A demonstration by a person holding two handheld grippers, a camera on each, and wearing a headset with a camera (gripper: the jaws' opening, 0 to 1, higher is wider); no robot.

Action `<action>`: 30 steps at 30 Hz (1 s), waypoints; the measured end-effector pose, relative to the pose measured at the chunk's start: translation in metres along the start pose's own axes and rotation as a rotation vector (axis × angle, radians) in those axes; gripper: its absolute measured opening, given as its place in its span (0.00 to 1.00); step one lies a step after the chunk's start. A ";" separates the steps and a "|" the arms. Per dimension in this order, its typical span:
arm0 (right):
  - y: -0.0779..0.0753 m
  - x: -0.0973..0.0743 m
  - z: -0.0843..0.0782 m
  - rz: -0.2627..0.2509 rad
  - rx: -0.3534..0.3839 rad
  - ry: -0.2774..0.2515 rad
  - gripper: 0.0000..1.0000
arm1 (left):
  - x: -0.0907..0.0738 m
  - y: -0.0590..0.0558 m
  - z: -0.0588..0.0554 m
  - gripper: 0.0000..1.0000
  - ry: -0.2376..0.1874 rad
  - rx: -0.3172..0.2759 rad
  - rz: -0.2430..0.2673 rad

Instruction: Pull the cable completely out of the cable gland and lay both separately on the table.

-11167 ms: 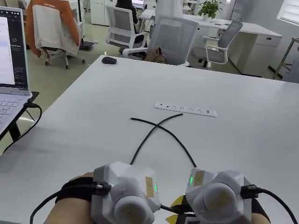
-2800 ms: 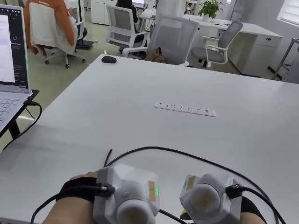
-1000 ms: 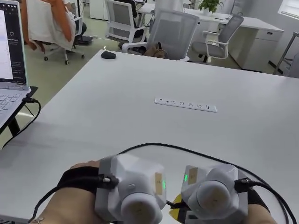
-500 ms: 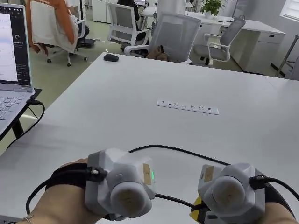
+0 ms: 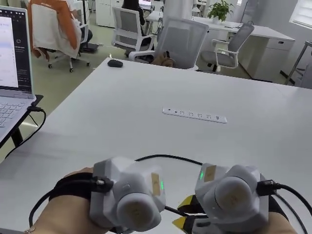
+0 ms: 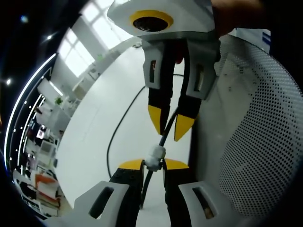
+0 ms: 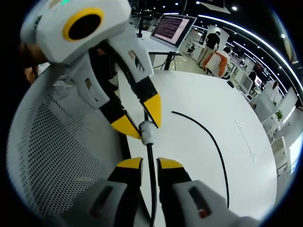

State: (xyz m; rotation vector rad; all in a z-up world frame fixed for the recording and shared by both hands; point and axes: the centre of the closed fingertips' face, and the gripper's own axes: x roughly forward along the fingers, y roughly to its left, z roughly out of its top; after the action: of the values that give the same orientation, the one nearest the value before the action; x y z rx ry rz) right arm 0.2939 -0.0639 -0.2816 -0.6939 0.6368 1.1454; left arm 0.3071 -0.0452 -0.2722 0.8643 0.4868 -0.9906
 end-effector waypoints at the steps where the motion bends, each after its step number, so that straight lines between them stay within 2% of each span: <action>1: 0.000 0.000 0.002 -0.005 -0.010 -0.008 0.10 | 0.000 -0.001 0.001 0.17 -0.004 -0.003 -0.002; 3: -0.001 0.001 0.001 -0.010 -0.028 0.000 0.05 | 0.001 -0.003 0.002 0.17 -0.008 -0.007 -0.009; 8: -0.001 0.002 -0.006 -0.017 -0.048 0.019 0.04 | 0.006 -0.004 0.003 0.17 -0.015 -0.012 -0.015; 16: -0.006 -0.003 -0.027 -0.032 -0.053 0.073 0.04 | 0.007 -0.005 -0.007 0.17 0.005 -0.024 -0.013; 20: -0.013 -0.005 -0.044 -0.057 -0.055 0.134 0.04 | 0.004 -0.002 -0.010 0.17 0.009 -0.037 -0.004; 24: -0.012 -0.005 -0.054 -0.046 -0.044 0.182 0.04 | 0.003 -0.001 -0.008 0.17 0.006 -0.040 0.003; 27: -0.009 -0.003 -0.050 -0.047 -0.049 0.186 0.11 | 0.004 -0.002 -0.008 0.17 0.013 -0.033 0.003; 30: -0.004 -0.001 -0.034 -0.032 -0.049 0.136 0.12 | 0.005 -0.005 -0.008 0.17 0.012 -0.036 -0.004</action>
State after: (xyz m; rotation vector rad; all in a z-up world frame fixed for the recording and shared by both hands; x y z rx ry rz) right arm 0.2938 -0.0917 -0.3024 -0.8265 0.7117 1.0941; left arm 0.3056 -0.0427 -0.2817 0.8378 0.5153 -0.9777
